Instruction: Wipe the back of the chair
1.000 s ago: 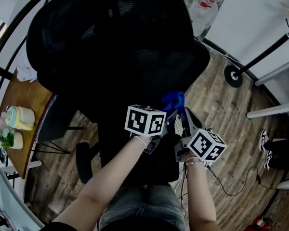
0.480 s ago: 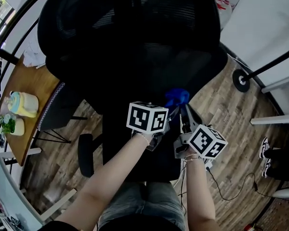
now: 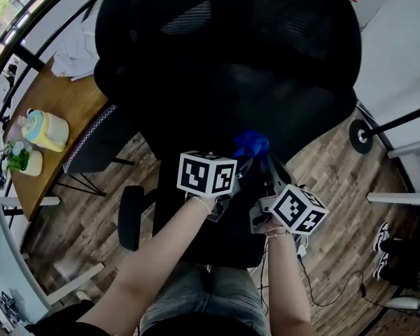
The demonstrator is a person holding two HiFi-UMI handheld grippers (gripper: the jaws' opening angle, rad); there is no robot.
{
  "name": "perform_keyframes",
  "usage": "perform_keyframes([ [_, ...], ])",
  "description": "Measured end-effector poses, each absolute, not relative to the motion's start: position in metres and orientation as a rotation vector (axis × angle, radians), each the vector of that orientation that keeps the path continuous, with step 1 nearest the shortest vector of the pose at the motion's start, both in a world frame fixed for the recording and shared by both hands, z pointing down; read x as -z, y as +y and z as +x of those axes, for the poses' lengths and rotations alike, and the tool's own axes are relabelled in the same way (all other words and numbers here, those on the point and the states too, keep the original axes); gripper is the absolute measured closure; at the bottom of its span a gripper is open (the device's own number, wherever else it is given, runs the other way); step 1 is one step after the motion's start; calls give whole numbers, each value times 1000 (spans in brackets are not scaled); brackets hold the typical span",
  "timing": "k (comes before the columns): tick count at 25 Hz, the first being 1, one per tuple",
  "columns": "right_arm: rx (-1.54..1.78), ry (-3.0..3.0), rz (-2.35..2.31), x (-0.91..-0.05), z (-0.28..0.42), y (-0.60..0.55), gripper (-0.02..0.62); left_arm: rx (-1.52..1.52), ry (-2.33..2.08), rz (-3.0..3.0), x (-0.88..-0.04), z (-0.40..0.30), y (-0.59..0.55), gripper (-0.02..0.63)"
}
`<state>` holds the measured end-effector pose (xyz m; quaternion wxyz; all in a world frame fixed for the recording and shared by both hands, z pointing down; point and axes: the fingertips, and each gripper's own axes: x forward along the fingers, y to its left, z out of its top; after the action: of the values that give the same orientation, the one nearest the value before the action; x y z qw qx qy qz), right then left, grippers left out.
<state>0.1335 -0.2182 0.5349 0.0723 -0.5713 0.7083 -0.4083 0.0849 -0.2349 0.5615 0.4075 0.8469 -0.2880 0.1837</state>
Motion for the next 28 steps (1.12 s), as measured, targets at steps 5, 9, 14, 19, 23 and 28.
perform_keyframes([
  [5, 1239, 2195, -1670, -535, 105, -227, 563, -409, -807, 2102, -558, 49, -243, 469],
  [9, 1249, 2240, -1625, -533, 82, -234, 563, -375, -860, 2071, -557, 23, -247, 469],
  [14, 1255, 2303, -1572, -530, 55, -242, 563, -350, -927, 2045, -555, -7, -254, 469],
  [19, 1263, 2364, -1509, -527, 22, -245, 563, -326, -985, 2016, -558, -40, -256, 469],
  [23, 1268, 2415, -1464, -526, -3, -250, 563, -304, -1029, 1982, -560, -63, -261, 469],
  [28, 1286, 2467, -1400, -527, -30, -255, 563, -266, -1080, 1939, -561, -89, -266, 469],
])
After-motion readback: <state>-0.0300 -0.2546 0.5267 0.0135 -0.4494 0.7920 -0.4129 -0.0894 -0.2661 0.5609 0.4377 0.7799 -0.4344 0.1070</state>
